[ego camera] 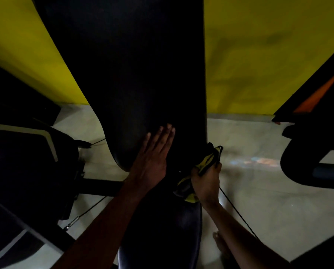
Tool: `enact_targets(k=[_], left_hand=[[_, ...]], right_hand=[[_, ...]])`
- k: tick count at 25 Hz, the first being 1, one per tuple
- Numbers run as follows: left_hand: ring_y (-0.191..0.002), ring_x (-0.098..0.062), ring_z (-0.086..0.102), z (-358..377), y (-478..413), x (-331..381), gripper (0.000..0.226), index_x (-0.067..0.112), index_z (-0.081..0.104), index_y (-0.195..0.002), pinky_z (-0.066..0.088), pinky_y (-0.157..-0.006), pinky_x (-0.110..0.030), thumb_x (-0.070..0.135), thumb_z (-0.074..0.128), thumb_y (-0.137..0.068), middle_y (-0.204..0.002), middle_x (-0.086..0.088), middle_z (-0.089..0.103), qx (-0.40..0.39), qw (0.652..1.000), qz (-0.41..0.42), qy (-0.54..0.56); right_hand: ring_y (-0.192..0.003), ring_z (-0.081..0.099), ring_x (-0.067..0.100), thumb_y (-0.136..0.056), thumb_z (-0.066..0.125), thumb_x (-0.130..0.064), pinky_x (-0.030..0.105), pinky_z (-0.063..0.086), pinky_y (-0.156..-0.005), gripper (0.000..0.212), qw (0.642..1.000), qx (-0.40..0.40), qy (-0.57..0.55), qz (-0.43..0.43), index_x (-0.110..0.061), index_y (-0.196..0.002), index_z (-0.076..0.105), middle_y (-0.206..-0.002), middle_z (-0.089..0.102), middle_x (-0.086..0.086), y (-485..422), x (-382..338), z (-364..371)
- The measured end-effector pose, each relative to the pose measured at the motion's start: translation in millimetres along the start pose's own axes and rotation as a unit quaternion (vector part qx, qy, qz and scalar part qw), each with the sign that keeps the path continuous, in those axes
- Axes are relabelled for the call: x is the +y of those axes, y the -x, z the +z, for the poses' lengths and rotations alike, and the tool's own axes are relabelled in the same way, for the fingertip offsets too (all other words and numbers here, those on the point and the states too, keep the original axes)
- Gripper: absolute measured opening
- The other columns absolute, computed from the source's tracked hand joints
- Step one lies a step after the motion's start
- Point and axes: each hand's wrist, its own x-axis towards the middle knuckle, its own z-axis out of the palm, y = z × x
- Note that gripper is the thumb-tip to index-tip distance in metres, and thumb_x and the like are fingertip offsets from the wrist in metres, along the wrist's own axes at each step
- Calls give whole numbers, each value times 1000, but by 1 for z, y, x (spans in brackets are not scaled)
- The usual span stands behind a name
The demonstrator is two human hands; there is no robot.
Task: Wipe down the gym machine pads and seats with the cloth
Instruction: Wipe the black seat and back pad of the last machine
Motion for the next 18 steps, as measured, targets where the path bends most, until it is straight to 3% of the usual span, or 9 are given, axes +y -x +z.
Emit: enact_targets(k=[3, 9, 12, 13, 14, 16, 18], left_hand=[[-152, -20, 9, 4, 8, 4, 79, 9, 13, -157, 17, -121, -45, 23, 43, -86, -165, -6, 7, -15, 1000, -13, 22], [-153, -19, 7, 18, 25, 7, 84, 9, 8, -158, 13, -123, -41, 21, 46, -84, -166, -6, 4, -70, 995, -38, 63], [-150, -24, 21, 37, 55, 8, 82, 4, 18, -156, 27, -119, -44, 18, 49, -81, -164, -11, 16, -103, 981, -103, 126], [-148, -28, 27, 44, 69, 5, 81, 2, 23, -154, 32, -116, -46, 15, 54, -80, -161, -14, 22, -112, 971, -142, 158], [-145, -32, 32, 51, 86, 4, 81, -1, 28, -152, 33, -115, -47, 15, 58, -79, -159, -18, 26, -128, 956, -186, 187], [-146, -33, 30, 66, 105, 12, 79, -1, 29, -151, 25, -120, -44, 25, 59, -83, -158, -20, 28, -195, 927, -237, 215], [-150, -31, 19, 74, 129, 22, 80, 4, 22, -155, 14, -122, -41, 45, 47, -90, -161, -17, 21, -243, 897, -278, 242]], right_hand=[[-116, 57, 37, -86, 68, -21, 34, 45, -89, 79, 1000, 12, 11, 24, -14, -154, 27, -137, 42, 12, -3, 4, 2], [-118, 55, 40, -87, 70, -28, 40, 46, -91, 87, 998, 18, 21, 52, -20, -158, 20, -137, 43, 13, -1, -1, 2], [-117, 57, 39, -75, 68, -46, 42, 48, -94, 86, 995, 21, -19, 98, -17, -150, 35, -130, 52, 18, 10, -1, 0], [-117, 57, 37, -73, 69, -44, 41, 48, -94, 86, 996, 22, -11, 82, -15, -148, 38, -130, 52, 18, 21, -3, 0], [-117, 54, 35, -74, 73, -34, 38, 47, -93, 85, 999, 10, 33, 35, -14, -148, 37, -132, 49, 16, 34, -10, -3], [-115, 49, 36, -66, 77, -18, 39, 49, -92, 88, 976, -9, 157, -150, -17, -146, 40, -133, 46, 16, 41, -17, -18], [-120, 44, 39, -50, 81, -15, 51, 50, -94, 97, 882, -18, 301, -361, -21, -140, 45, -139, 43, 17, 26, -35, -25]])
